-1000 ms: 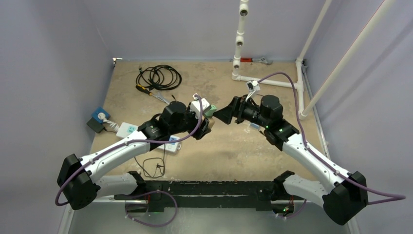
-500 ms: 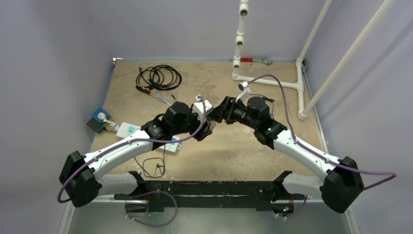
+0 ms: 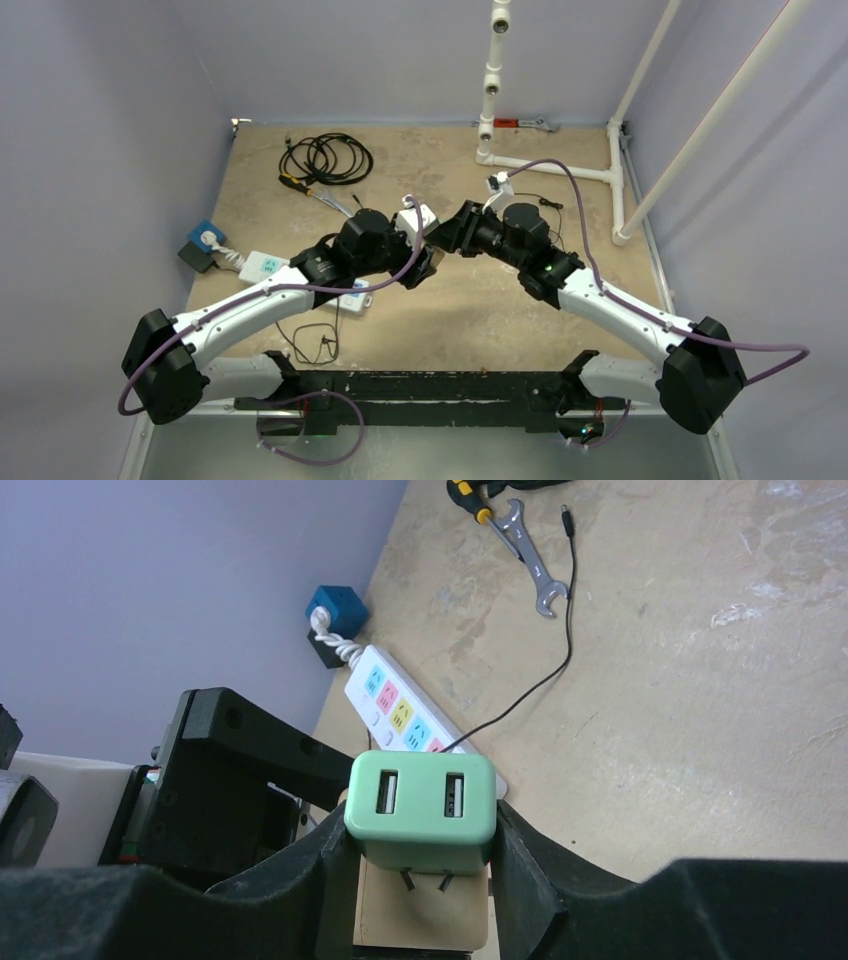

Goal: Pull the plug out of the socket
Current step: Remove the plug from the socket.

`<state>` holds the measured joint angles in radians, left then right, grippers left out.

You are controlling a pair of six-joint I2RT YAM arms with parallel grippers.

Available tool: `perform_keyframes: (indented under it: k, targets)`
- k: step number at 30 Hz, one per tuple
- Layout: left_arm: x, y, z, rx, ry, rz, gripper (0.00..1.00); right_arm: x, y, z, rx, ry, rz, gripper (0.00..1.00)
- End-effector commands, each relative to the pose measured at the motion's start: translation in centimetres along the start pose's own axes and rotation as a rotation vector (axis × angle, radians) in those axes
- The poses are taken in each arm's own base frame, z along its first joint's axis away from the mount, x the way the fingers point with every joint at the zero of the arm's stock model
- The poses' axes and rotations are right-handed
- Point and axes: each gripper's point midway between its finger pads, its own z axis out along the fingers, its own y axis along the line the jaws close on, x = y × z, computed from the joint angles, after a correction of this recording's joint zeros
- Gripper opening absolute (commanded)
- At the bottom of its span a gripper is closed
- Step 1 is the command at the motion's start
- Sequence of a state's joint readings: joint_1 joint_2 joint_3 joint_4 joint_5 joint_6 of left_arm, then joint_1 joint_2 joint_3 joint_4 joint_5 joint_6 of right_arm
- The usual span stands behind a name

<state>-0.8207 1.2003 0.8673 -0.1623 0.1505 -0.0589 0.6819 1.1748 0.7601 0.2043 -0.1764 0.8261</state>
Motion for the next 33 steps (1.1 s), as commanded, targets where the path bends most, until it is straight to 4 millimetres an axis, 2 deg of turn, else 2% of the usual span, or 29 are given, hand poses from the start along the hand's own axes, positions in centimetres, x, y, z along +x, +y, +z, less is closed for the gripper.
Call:
perform_keyframes:
  k: [1,4,7,13,16,17,24,29,33]
  targets:
    - [-2.1,0.1,0.0,-0.009,-0.065,0.022,0.00,-3.0,0.8,-0.8,-0.014,-0.112,0.025,0.05]
    - [-1.9,0.2,0.2,-0.015,-0.057,0.014,0.00,-3.8,0.4,-0.9,0.071,-0.135,-0.047,0.01]
    - [-1.7,0.7,0.3,-0.043,-0.049,0.001,0.00,-4.3,-0.4,-1.3,0.147,-0.170,-0.089,0.00]
    - [-1.6,0.9,0.4,-0.057,-0.047,-0.008,0.00,-3.9,-1.8,-1.8,0.261,-0.188,-0.151,0.00]
    - [-1.3,1.0,0.6,-0.058,-0.037,-0.005,0.00,-3.6,-1.4,-1.9,0.238,-0.180,-0.130,0.00]
    - [-1.1,1.1,0.6,-0.063,-0.031,-0.001,0.00,-3.2,-0.6,-1.9,0.189,-0.163,-0.116,0.00]
    - [-0.6,1.6,0.7,-0.085,-0.017,0.017,0.00,-3.5,1.9,-2.5,-0.023,-0.103,-0.045,0.00]
    - [-0.4,1.6,0.9,-0.088,-0.011,0.019,0.00,-3.0,1.9,-2.4,-0.072,-0.059,-0.039,0.00]
    - [-0.4,1.9,0.9,-0.103,-0.009,0.017,0.00,-4.0,0.1,-2.6,0.035,-0.117,-0.068,0.00]
